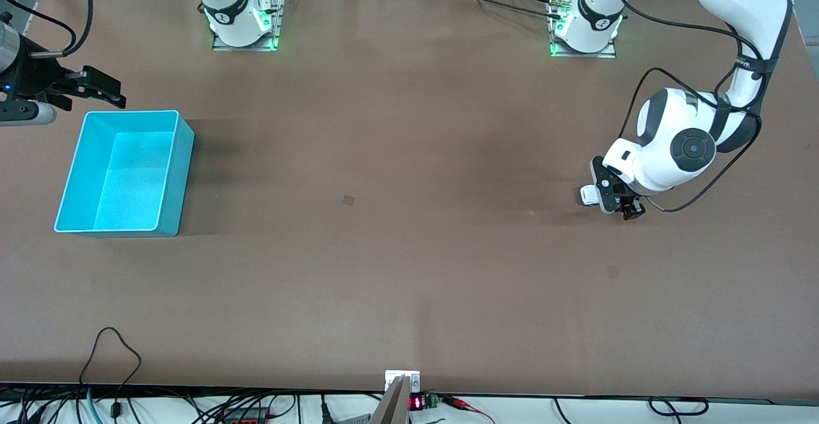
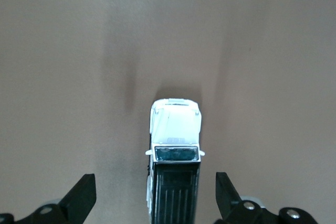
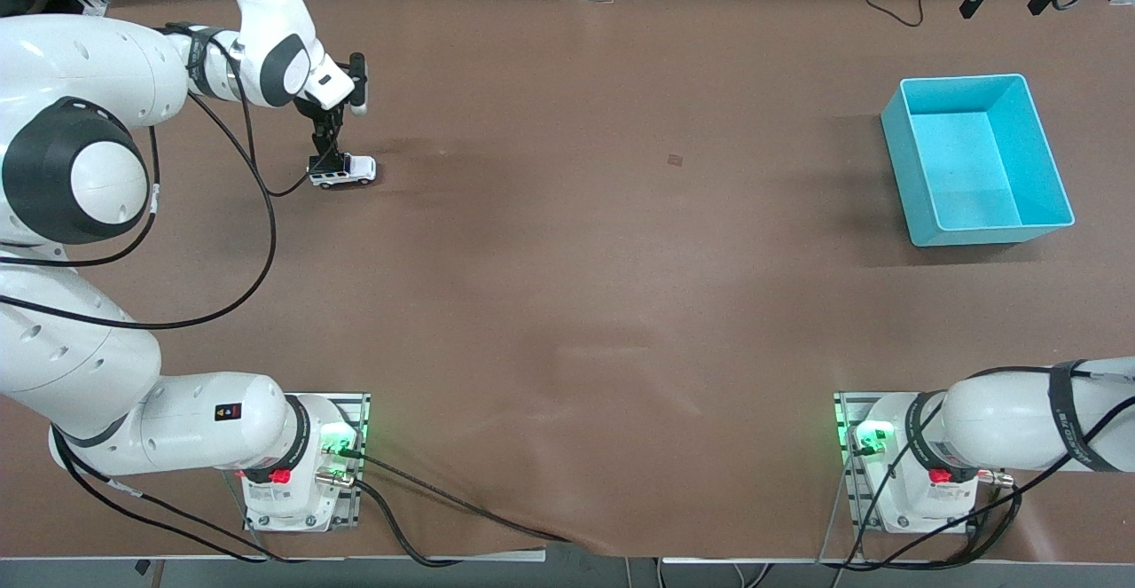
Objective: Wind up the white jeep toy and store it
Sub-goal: 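Lower the left gripper over the jeep and close on it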
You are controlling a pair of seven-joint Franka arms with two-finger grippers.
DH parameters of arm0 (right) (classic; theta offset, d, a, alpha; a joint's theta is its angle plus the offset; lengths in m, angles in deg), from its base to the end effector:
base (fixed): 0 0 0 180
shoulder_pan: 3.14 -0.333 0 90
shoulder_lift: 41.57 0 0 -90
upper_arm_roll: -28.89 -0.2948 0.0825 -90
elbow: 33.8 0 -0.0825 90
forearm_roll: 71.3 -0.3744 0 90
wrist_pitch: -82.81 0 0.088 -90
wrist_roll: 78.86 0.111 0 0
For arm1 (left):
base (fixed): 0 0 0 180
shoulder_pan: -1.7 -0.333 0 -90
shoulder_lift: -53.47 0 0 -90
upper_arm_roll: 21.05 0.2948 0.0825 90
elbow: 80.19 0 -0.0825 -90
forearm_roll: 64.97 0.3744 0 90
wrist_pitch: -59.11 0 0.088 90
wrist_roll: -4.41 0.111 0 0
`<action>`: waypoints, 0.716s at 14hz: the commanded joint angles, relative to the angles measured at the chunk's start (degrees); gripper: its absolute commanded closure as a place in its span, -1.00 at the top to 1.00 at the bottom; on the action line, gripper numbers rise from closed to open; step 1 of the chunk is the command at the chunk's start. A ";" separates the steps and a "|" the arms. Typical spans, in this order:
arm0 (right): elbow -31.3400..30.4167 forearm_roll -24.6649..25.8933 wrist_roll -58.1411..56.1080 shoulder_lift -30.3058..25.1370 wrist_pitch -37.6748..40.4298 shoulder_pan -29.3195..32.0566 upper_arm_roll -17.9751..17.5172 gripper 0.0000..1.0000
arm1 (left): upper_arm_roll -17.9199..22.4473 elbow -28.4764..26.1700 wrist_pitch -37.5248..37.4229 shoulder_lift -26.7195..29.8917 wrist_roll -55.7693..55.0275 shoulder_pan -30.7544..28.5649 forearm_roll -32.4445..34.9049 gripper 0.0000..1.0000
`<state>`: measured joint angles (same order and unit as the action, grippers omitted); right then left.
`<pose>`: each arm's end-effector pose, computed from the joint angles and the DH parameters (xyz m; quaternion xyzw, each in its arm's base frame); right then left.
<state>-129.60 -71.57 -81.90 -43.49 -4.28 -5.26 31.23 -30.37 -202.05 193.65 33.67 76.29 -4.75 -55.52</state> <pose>0.5260 -0.0018 0.5667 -0.9979 -0.0246 0.0591 0.0047 0.5481 -0.0256 0.2214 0.7564 -0.6509 -0.0636 0.0103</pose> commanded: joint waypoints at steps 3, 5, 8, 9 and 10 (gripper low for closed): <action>1.06 -1.04 0.24 0.34 0.69 0.36 -0.32 1.00 | -1.23 -3.98 3.79 -0.33 2.92 -3.13 1.36 1.00; 1.06 -1.04 0.32 0.34 0.69 0.36 -0.32 1.00 | -1.23 -4.96 5.38 -0.42 3.27 -3.13 1.36 1.00; 1.06 -1.04 0.32 0.34 0.78 0.36 -0.32 1.00 | -1.23 -4.96 6.69 -0.68 6.25 -3.13 1.36 1.00; 1.06 -1.04 0.32 0.34 0.87 0.45 -0.32 1.00 | -1.23 -4.96 7.48 -1.29 7.13 -3.56 1.36 1.00; 1.06 -1.04 0.32 0.25 0.87 0.45 -0.32 1.00 | -1.23 -4.96 7.67 -1.65 7.83 -4.17 1.36 1.00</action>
<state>-129.60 -71.58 -81.90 -43.49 -4.28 -5.26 31.23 -30.89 -206.54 199.75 32.58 81.79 -7.14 -55.50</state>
